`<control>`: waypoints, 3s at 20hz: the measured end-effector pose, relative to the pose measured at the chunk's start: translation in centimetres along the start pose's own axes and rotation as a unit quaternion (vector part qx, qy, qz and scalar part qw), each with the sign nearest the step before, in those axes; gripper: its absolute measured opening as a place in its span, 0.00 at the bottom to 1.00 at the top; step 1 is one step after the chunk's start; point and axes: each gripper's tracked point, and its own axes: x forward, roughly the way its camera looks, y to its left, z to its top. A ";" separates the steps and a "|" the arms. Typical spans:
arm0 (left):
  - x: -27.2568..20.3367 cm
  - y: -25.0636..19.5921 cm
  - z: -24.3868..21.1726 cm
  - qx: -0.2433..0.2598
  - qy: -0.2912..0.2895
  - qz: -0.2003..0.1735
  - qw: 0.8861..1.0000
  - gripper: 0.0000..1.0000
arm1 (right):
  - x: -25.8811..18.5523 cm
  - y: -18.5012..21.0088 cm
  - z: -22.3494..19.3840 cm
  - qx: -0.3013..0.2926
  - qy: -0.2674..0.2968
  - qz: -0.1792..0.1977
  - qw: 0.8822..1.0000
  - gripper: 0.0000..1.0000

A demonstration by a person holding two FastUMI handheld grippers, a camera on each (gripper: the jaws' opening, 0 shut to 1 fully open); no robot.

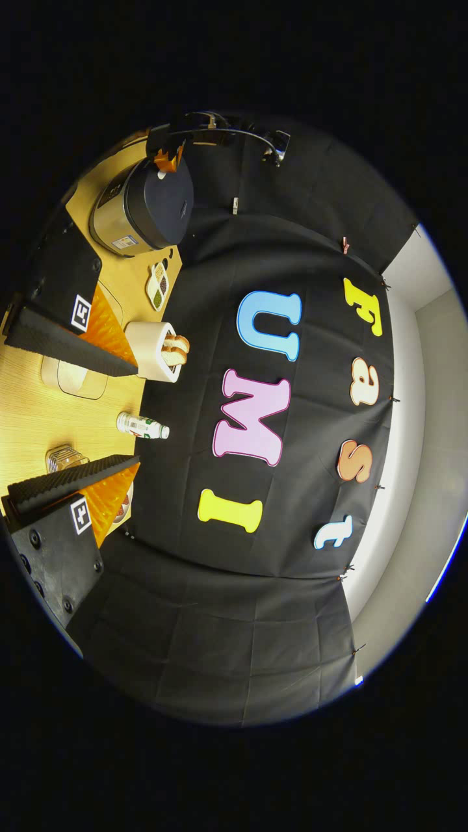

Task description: Close the left gripper, press the button to open the rice cooker; take a wooden spoon from the chopstick holder with the right hand, scoop a spoonful of rice and pour it into the rice cooker, then put the wooden spoon back into the chopstick holder.

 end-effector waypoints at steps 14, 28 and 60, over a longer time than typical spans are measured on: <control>-0.2 -0.5 -1.0 0.000 0.018 0.022 1.000 0.07 | 0.5 0.1 -0.1 0.009 0.001 -0.002 1.000 0.77; -4.8 -0.5 11.4 -0.003 -0.160 0.055 0.985 0.14 | 0.0 -2.5 -0.3 0.028 0.001 -0.023 0.999 0.77; -10.4 -4.5 12.5 -0.065 -0.166 0.030 0.983 0.93 | 8.7 -18.5 -23.5 0.215 0.218 -0.114 0.945 0.61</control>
